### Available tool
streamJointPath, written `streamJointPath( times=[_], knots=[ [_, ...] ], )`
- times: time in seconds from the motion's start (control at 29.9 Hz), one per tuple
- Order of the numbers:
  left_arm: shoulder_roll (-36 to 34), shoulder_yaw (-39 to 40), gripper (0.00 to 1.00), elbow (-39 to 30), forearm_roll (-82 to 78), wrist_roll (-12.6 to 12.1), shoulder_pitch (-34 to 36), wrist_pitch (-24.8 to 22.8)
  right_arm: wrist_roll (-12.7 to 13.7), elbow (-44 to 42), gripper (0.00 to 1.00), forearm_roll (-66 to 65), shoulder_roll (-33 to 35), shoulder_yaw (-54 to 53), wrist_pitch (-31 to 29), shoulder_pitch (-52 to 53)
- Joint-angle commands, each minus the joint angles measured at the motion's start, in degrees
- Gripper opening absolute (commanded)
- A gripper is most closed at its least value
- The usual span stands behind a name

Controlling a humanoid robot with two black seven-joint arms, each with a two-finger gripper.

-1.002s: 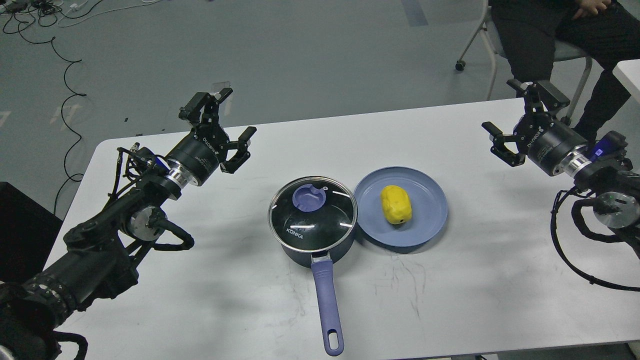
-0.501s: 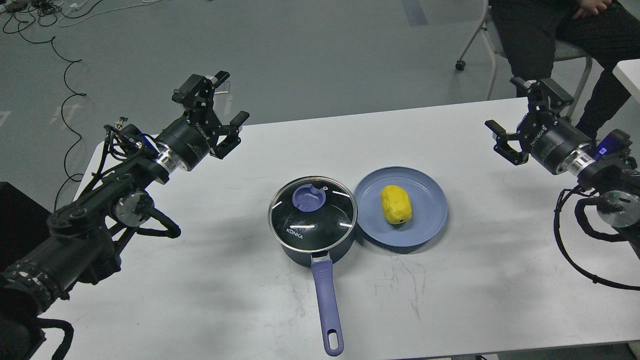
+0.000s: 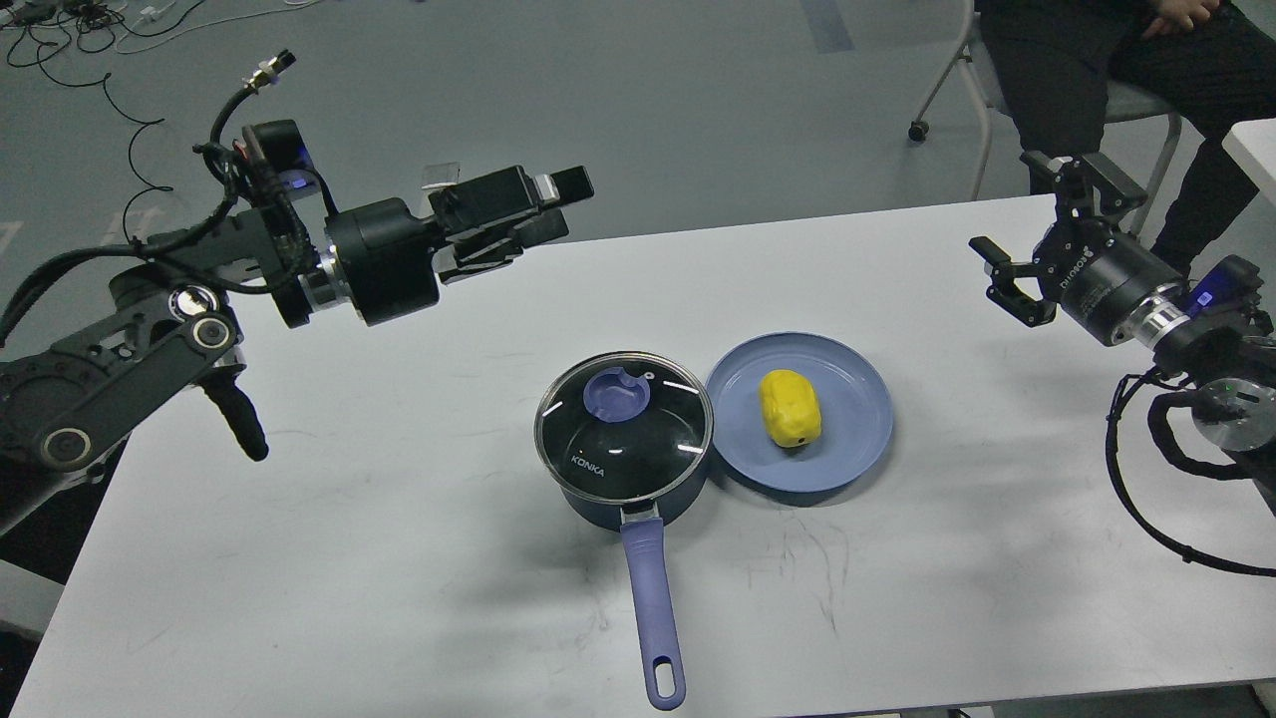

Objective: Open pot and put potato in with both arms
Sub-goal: 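Move the left gripper over the pot toward the lid's purple knob, then lower the left gripper and grasp the purple knob of the glass lid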

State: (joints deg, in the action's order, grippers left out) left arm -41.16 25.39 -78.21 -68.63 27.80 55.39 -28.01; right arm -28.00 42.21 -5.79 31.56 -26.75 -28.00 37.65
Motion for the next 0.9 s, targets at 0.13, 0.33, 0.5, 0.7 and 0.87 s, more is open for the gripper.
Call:
streamJointPath(
  times=[0.13, 0.33, 0.5, 0.7, 0.87],
  knots=[
    [-0.9, -0.3, 0.98, -7.7, -19.8, 0.0, 2.8, 0.0, 0.0, 0.2, 1.00, 0.0, 0.3, -0.1, 0.0, 0.1],
    [0.6, -0.6, 0.98, -7.8, -27.8, -0.2, 4.3, 0.0, 0.0, 0.3, 1.00, 0.0, 0.9, -0.1, 0.0, 0.1],
    [2.1, -3.2, 0.98, -7.7, -34.8, -0.2, 4.5, 0.0, 0.0, 0.3, 1.00, 0.0, 1.0, -0.1, 0.0, 0.1],
    [6.3, -6.1, 0.98, -4.8, -40.4, -0.5, 4.1, 0.0, 0.0, 0.3, 1.00, 0.0, 1.8, -0.1, 0.0, 0.0],
    [9.6, -8.0, 0.98, -1.2, -41.6, -0.6, 3.8, 0.1, 0.0, 0.3, 1.00, 0.0, 1.8, -0.1, 0.0, 0.0]
  ],
)
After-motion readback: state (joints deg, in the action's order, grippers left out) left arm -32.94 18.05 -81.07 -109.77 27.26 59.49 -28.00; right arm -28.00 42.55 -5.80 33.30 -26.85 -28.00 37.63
